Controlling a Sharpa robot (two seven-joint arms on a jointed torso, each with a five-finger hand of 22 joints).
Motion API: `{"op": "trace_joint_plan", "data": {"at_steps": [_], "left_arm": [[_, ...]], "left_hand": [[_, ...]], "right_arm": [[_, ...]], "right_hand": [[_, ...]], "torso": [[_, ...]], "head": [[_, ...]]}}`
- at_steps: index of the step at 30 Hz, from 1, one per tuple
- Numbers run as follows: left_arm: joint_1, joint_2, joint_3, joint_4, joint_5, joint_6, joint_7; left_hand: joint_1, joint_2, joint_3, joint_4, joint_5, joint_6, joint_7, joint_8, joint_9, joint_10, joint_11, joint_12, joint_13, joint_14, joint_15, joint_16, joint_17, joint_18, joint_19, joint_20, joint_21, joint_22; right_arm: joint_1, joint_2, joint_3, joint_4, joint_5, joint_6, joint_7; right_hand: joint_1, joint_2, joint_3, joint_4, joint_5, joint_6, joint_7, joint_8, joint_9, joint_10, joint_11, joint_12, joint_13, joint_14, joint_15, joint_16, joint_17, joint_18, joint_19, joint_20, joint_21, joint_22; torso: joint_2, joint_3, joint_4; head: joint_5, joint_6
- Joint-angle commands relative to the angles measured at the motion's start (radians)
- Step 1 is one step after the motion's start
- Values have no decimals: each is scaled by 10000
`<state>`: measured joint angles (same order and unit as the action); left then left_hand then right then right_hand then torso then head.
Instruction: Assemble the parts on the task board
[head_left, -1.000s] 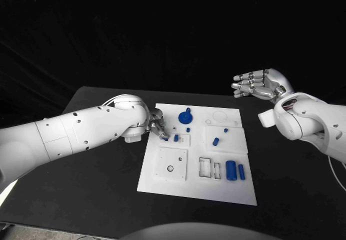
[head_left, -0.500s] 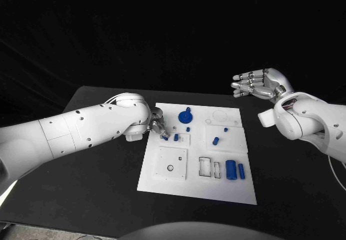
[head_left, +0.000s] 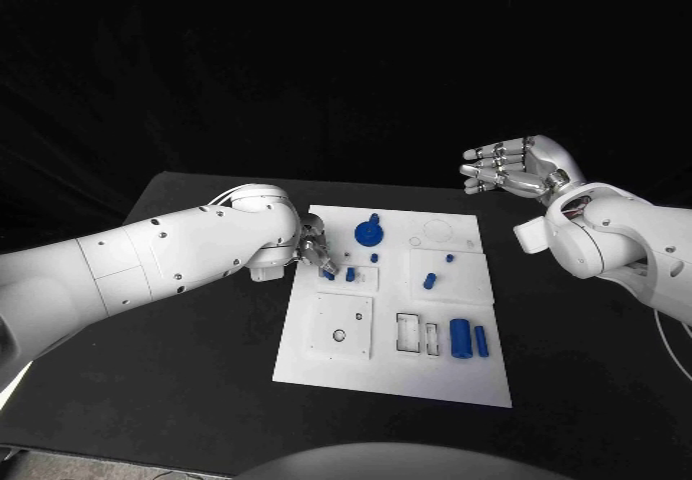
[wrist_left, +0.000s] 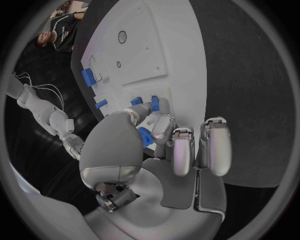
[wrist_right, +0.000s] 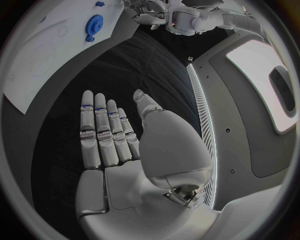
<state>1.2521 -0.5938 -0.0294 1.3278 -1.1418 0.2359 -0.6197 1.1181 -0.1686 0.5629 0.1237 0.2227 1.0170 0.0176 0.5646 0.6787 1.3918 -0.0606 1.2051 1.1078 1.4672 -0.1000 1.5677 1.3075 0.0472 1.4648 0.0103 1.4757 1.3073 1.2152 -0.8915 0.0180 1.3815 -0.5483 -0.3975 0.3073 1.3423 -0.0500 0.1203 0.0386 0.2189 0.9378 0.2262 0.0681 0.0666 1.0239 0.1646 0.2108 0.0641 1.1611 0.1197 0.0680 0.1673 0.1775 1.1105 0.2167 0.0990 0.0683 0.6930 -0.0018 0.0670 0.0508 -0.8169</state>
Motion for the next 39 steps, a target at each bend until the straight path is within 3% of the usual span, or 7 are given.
{"op": "trace_joint_plan", "data": {"at_steps": [1, 21, 31, 39], "left_arm": [[-121, 50, -90, 2, 128, 362, -168], [-116, 160, -86, -128, 3, 404, -237], [-114, 179, -85, -259, -47, 442, -262], [-114, 165, -83, -275, -59, 350, -263]], "left_hand": [[-142, 19, -111, 45, 14, 221, -127, 32, -44, 87, 9, 63, 37, 1036, -85, 31, 2633, -210, 698, -74, 87, 1650], [-679, 261, -440, 402, 34, 424, -174, 10, -122, 242, -30, 245, 284, 1036, -114, 31, 2633, -259, 770, -106, 253, 1845], [-992, 154, -715, 571, 22, 480, -184, 6, -145, 256, -38, 252, 314, 1036, -123, 31, 2633, -265, 779, -114, 273, 1873], [-1259, -27, -1328, 820, 23, 544, -194, 12, -169, 266, -50, 249, 338, 1036, -136, 31, 2633, -273, 789, -123, 298, 1909]], "right_arm": [[-6, -5, 1, 26, -56, 197, 25], [-5, -17, 1, 53, -56, 209, 7], [-5, -13, 1, 84, -67, 237, -12], [-5, -8, 1, 82, -73, 244, -20]], "right_hand": [[-24, 28, -11, -60, 62, -12, 50, -53, -7, -9, 28, 34, -16, -34, -32, -45, -8, 68, 39, 35, -38, -17], [-24, 28, -11, -60, 62, -12, 50, -53, -7, -9, 28, 34, -16, -34, -32, -45, -8, 68, 39, 35, -38, -17], [-26, 28, -18, -73, 68, -20, 54, -57, -9, -24, 33, 28, -18, -42, -27, -49, -33, 66, 40, 38, -57, -20], [-41, 20, -34, -79, 69, -34, 62, -62, -12, -46, 42, 21, -19, -57, -19, -54, -59, 64, 36, 43, -78, -23]], "torso": [[-2, -2, 15], [-3, -4, 14], [-9, -14, 25], [-7, -17, 22]], "head": [[-15, 2], [-65, 1], [-80, 0], [-77, -18]]}}
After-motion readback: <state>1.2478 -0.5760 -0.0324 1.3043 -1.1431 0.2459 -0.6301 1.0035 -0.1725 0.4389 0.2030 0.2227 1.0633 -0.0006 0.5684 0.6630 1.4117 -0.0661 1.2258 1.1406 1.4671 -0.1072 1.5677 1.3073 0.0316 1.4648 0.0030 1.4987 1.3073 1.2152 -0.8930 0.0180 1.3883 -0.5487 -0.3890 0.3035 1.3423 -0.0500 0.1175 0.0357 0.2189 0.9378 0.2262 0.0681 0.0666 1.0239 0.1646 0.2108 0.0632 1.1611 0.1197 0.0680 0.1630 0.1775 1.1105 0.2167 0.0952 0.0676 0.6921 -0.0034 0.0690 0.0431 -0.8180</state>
